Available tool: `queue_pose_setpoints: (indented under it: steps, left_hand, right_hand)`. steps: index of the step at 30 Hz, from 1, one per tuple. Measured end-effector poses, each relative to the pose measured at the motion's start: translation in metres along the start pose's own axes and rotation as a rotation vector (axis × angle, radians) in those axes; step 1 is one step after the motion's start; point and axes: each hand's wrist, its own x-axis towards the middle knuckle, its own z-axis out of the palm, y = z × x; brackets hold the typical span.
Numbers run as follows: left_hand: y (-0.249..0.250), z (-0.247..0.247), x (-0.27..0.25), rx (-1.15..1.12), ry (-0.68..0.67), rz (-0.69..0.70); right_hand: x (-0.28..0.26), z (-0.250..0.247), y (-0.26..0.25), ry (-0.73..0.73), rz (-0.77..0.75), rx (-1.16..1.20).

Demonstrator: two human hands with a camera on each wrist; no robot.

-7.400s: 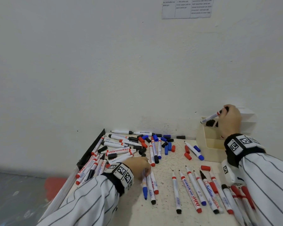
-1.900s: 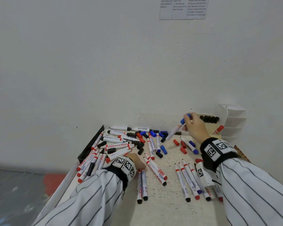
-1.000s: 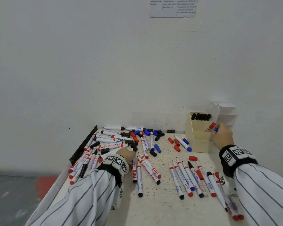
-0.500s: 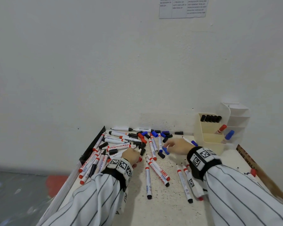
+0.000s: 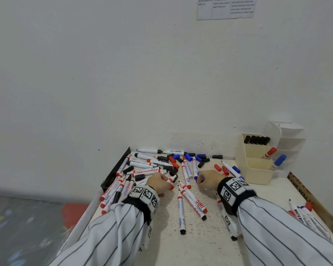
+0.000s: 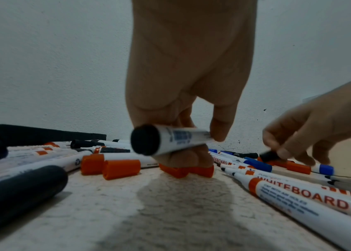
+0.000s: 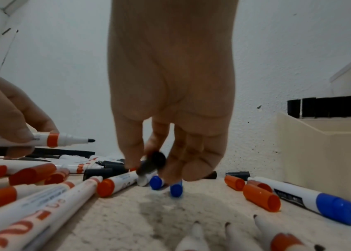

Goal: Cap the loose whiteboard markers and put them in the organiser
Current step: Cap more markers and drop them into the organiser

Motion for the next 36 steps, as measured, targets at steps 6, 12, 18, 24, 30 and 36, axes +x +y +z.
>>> queue_pose_setpoints:
  steps: [6, 12, 18, 24, 30, 36]
  left_hand:
    - [0.004, 0.005, -0.001, 0.054, -0.009, 0.077]
    - [0.008, 0.017, 0.001, 0.039, -0.038, 0.199]
    - [0.009, 0.024, 0.001, 0.062, -0.060, 0.274]
    - [0.006, 0.028, -0.002, 0.053, -0.095, 0.296]
    - [0.007, 0.034, -0.008, 0.048, -0.125, 0.343]
    - [0.011, 0.037, -0.017, 0.184, 0.021, 0.508]
  right_hand:
    - [-0.007, -0.012, -0.005, 0.220, -0.111, 0.200]
    - [-0.015, -0.010, -0.007, 0.253, -0.227, 0.275]
    - [-0.022, -0.006, -0.001, 0.254, -0.293, 0.315]
    - [-0.030, -0.003, 0.007, 0.287, -0.289, 0.349]
    - [-0.030, 0.006, 0.011, 0.252, -0.272, 0.397]
    - [-0.036, 0.010, 0.008, 0.279, -0.078, 0.431]
